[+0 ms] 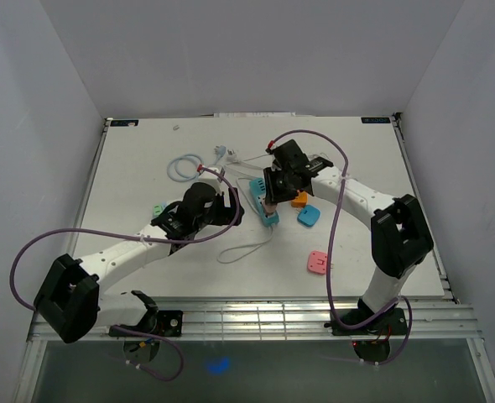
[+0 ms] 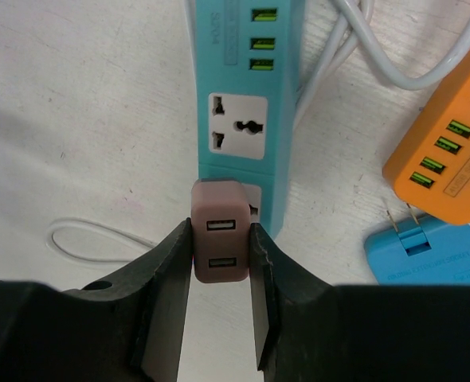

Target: Insert the plug

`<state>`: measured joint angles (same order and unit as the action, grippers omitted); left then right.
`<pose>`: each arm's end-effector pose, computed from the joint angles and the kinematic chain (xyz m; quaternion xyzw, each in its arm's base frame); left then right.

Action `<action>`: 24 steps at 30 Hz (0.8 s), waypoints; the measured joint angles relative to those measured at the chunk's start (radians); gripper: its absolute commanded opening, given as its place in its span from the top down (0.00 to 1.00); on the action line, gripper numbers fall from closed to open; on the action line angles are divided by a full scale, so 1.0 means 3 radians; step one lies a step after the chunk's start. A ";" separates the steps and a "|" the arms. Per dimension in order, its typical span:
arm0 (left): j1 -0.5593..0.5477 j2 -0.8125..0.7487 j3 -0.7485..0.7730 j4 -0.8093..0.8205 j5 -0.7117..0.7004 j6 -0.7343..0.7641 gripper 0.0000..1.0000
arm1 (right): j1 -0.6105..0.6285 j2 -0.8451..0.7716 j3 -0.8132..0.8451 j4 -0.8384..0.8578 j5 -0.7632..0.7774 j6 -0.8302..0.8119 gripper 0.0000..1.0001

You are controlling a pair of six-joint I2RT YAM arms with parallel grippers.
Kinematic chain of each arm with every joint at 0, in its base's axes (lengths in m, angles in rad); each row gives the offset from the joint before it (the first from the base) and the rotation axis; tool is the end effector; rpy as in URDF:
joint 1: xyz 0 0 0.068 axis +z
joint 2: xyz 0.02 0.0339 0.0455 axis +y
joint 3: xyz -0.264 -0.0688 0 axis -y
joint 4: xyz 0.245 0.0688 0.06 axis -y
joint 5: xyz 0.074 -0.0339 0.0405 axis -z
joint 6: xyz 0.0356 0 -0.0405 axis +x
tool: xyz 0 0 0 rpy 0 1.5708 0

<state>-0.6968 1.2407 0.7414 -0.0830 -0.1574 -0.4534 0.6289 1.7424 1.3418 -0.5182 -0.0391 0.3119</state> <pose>0.2102 -0.1686 0.2386 0.0695 0.8756 -0.1991 0.4345 0.3069 0.2250 0.2462 -0.1557 0.9343 0.1616 0.2770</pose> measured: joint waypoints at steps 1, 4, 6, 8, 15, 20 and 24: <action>0.0009 0.0014 0.0000 0.0000 0.0004 -0.0003 0.05 | 0.0027 0.0000 0.0001 -0.0001 0.0036 0.0000 0.92; 0.0034 0.0066 0.0000 0.0001 0.0038 -0.0020 0.05 | 0.0097 0.0009 0.0000 -0.0006 0.0131 0.0004 0.92; 0.0047 0.0098 0.0000 0.0005 0.0058 -0.0037 0.05 | 0.0125 0.0008 -0.0015 0.0008 0.0203 0.0008 0.92; 0.0048 0.0122 0.0000 0.0005 0.0072 -0.0051 0.05 | 0.0150 -0.0005 -0.0043 0.0050 0.0258 0.0013 0.92; 0.0052 0.0228 0.0005 0.0028 0.0108 -0.0064 0.05 | 0.0268 -0.0047 -0.0089 0.0075 0.0581 0.0038 0.92; 0.0113 0.0432 0.0113 0.0032 0.0200 -0.0072 0.05 | 0.0333 -0.0041 -0.0075 -0.0010 0.0865 -0.0027 0.92; 0.0217 0.0598 0.0266 0.0029 0.0270 -0.0074 0.05 | 0.0329 -0.0041 -0.0083 -0.0033 0.1072 -0.0104 0.92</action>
<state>-0.6315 1.4200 0.8211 -0.0742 -0.0765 -0.4755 0.7277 1.7302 1.3170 -0.5282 0.2825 0.2806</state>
